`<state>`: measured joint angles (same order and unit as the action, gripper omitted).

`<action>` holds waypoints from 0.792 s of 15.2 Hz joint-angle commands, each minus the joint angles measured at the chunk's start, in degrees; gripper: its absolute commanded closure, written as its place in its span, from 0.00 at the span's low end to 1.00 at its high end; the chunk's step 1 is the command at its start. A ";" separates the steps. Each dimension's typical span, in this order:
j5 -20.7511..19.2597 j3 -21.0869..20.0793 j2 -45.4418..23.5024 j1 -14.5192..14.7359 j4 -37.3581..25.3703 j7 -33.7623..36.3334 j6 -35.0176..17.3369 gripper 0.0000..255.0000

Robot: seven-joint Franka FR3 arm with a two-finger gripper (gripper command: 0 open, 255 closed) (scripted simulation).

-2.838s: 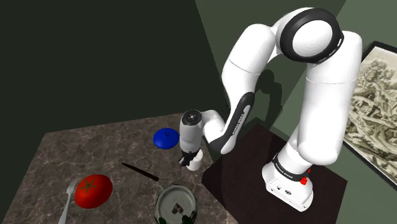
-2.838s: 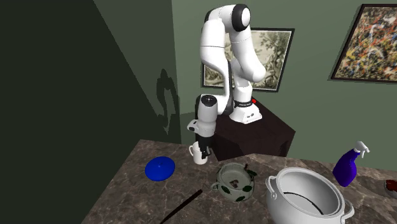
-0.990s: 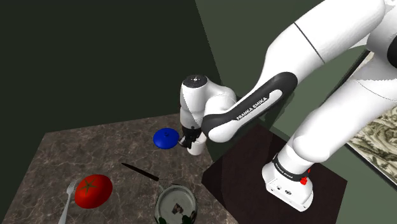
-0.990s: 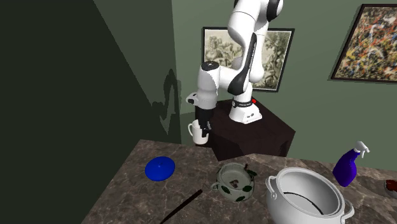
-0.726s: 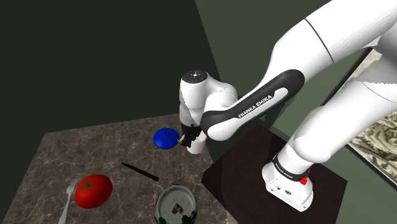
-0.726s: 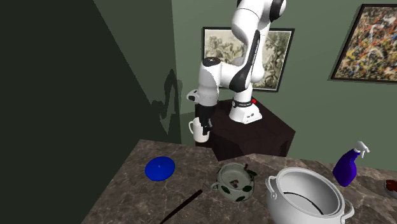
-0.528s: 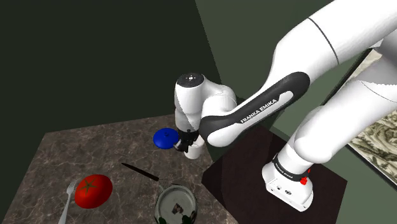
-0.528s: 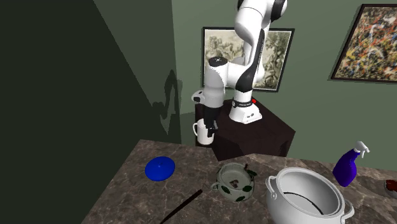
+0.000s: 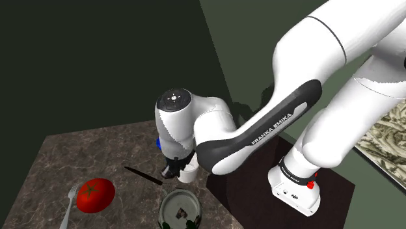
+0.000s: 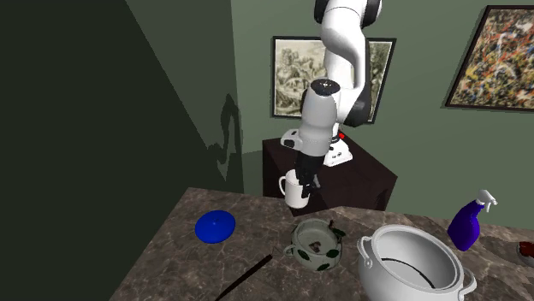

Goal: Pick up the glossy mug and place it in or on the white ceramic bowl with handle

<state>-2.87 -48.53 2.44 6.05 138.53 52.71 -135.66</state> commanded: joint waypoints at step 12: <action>-16.34 -0.45 -15.01 6.49 -7.35 18.84 -0.60 1.00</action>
<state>-18.27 -49.37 -11.89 12.28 130.94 70.91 -135.62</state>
